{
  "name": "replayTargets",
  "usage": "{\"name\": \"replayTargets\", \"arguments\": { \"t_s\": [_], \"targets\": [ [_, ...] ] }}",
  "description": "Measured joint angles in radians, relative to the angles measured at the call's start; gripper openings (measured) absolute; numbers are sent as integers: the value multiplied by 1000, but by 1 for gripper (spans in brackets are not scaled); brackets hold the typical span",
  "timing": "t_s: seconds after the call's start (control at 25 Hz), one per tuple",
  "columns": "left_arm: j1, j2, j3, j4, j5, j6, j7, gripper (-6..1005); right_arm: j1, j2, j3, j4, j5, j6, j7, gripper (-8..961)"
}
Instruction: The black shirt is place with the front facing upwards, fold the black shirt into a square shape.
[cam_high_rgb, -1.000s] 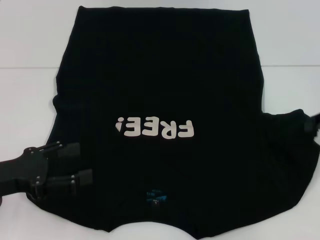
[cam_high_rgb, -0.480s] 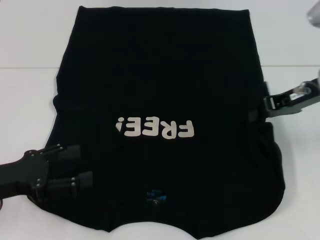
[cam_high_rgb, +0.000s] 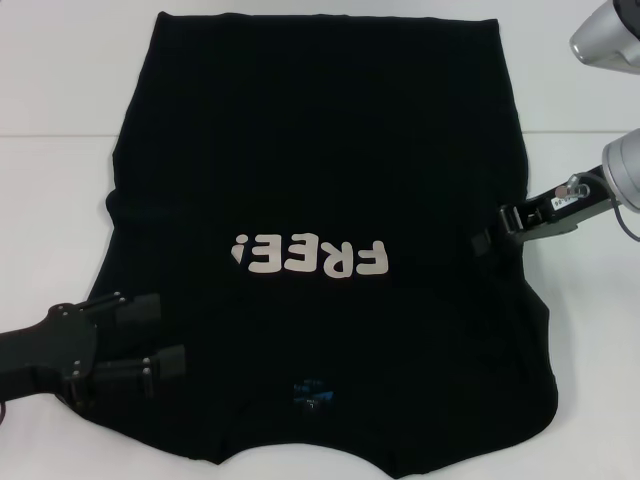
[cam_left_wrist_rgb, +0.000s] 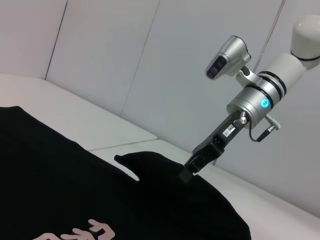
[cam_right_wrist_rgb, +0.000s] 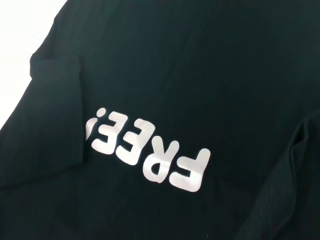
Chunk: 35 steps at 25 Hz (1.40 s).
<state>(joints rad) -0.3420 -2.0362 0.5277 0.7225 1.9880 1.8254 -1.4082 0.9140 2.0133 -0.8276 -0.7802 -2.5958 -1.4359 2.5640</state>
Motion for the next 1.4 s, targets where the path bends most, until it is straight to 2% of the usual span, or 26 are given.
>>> {"name": "replayTargets", "arguments": {
  "t_s": [0.28,0.4,0.56,0.72,0.84,1.04,1.2,1.28,1.4],
  "targets": [
    [0,-4,0,0,-1,0,0,920,6,9,-7,2,19,-15,-46,30],
    [-1,-5,0,0,-2,0,0,920,3,14,-9,6,54,-33,-78,89],
    [-1,-8,-12,-2,-2,0,-9,920,-12,9,-2,13,92,-40,-108,167],
    [-6,-5,-30,-32,-2,0,-18,920,-46,-5,3,13,152,-41,-121,246],
    [-8,-2,-30,-37,-2,0,-38,920,-86,-21,15,13,187,-44,-113,462],
    [-9,0,-36,-38,-2,2,-74,920,-161,-69,23,15,182,-116,-44,704],
    [-9,2,-42,-40,-2,4,-113,920,-227,-96,29,10,181,-202,-16,773],
    [-9,2,-42,-44,-2,3,-118,920,-264,-99,52,-3,183,-231,-37,807],
    [-9,3,-55,-54,-1,1,-122,920,-319,-95,131,-22,188,-250,-106,806]
  ]
}}
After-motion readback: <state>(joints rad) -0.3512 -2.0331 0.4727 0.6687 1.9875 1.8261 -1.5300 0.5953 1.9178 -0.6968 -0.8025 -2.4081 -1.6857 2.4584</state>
